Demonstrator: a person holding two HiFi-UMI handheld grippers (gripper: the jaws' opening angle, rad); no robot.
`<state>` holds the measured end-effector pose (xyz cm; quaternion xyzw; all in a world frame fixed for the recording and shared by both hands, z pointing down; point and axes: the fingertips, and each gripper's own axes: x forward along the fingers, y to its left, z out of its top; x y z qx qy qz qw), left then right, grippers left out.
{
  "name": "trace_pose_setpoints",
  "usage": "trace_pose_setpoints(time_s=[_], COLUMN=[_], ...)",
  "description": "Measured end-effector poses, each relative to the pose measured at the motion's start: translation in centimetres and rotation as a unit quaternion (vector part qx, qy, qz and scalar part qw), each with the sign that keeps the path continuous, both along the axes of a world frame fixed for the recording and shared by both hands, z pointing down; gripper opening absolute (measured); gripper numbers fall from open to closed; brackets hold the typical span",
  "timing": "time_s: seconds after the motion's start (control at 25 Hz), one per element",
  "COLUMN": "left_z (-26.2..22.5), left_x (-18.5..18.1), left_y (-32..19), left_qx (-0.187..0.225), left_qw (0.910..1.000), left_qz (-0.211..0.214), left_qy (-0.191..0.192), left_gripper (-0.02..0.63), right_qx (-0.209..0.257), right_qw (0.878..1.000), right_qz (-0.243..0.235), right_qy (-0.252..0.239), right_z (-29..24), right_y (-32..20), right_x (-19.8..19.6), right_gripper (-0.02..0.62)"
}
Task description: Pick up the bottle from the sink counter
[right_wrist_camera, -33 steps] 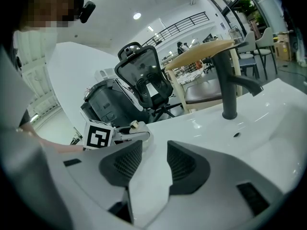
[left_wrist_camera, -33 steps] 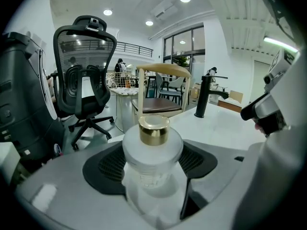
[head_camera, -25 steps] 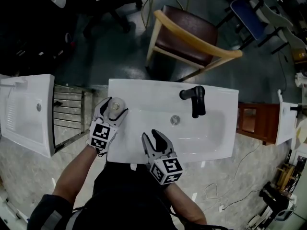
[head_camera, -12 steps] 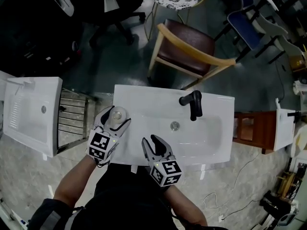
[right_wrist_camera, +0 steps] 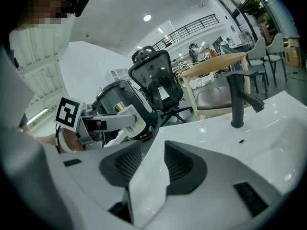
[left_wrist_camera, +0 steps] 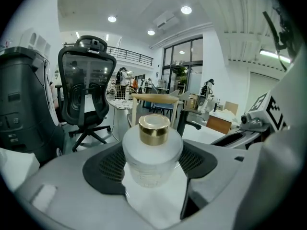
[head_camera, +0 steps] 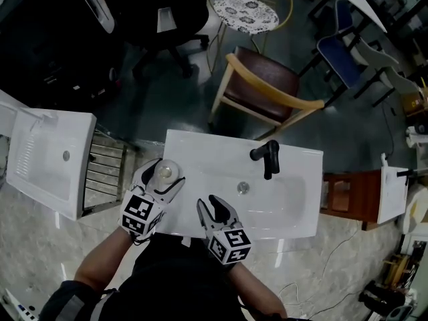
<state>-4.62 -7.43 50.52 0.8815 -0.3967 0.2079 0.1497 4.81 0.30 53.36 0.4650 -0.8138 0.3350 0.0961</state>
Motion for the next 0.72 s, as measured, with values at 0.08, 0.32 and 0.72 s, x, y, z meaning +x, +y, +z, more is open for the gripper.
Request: trace_pose_setpoints(time_s=[0.08,0.32,0.72], left_z=[-1.2,-4.6,-7.5], left_x=[0.0,0.3,0.2], left_y=[0.2,0.7,2.4], left_qx=[0.004,0.021,0.051], left_qw=[1.0000,0.9997,0.9985], left_qz=[0.000,0.010,0.016], left_qy=[0.008,0.012,0.009], left_gripper=[0.334,0.334,0.334], right_qx=[0.005,0.021,0.042], right_qw=[1.000,1.000,0.999], right_qz=[0.001,-0.001,0.001], right_qy=[-0.003,-0.005,-0.008], right_z=[-0.5,-1.9,-3.9], right_y=[-0.2,-0.8,-1.0], right_x=[-0.1,0.0,0.2], right_gripper=[0.143,0.143,0.143])
